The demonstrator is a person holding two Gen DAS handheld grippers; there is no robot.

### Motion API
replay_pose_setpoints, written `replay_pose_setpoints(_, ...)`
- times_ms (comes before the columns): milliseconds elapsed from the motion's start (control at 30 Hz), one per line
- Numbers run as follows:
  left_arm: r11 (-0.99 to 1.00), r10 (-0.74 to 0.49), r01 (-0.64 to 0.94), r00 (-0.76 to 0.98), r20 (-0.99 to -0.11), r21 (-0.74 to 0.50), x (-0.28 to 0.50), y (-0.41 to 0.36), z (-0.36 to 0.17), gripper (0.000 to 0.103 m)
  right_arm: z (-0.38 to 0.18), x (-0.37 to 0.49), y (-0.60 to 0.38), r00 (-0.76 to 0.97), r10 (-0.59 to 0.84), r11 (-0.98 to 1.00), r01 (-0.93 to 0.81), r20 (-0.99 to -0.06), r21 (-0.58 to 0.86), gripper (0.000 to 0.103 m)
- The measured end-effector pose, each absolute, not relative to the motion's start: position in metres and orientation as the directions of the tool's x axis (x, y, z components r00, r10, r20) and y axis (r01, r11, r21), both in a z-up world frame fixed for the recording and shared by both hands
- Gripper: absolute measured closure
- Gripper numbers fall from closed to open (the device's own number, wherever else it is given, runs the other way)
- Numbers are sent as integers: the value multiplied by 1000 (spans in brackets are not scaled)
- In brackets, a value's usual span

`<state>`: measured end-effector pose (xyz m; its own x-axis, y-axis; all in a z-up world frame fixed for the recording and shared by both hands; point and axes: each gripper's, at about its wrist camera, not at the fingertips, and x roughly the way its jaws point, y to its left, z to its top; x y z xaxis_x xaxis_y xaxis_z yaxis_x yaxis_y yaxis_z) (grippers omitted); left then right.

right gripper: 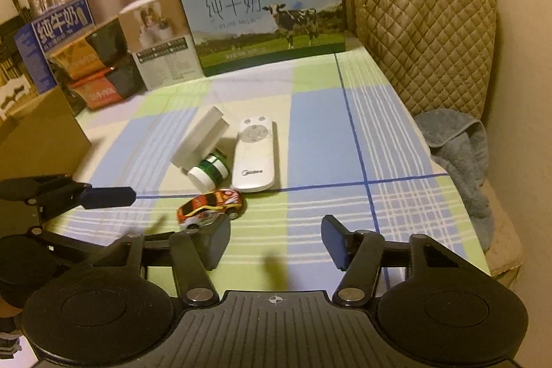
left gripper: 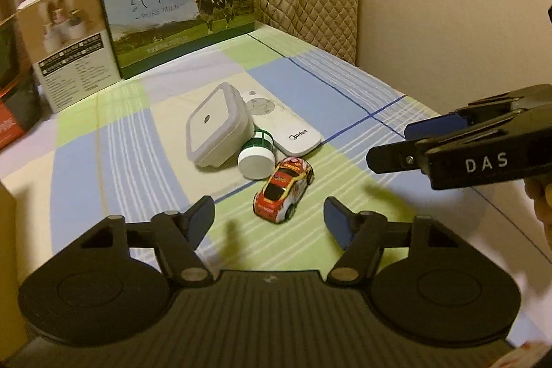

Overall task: Organize rigid objects
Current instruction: 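Reach the left tool to the toy car while the right tool reaches the white remote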

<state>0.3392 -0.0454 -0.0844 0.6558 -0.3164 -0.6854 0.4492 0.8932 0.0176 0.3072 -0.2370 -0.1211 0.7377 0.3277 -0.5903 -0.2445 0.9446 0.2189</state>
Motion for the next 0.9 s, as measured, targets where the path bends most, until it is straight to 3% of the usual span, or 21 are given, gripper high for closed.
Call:
replay_pose_setpoints(167,885,-338,466,647,-684,3,358,-50,-93,51,-125,321,-239,740,320,946,-219,-591,238,51)
replay_pose_setpoints(300,864,-371,504,616,-695,-15,367,-59,-100,69,-128,328,-239,738,313,948,-203,-597,246,51)
replay_pose_setpoints(400,863,-367,505,624,-689,-3,369,-63,-102,75,-129,331,-239,742,307,950,-202,-596,239,51)
replay_pose_setpoints(900,936,-213,353,602,-769,17,325,-20,-89,81,-131,353,-217,740,347,938,-277,-576,210,51)
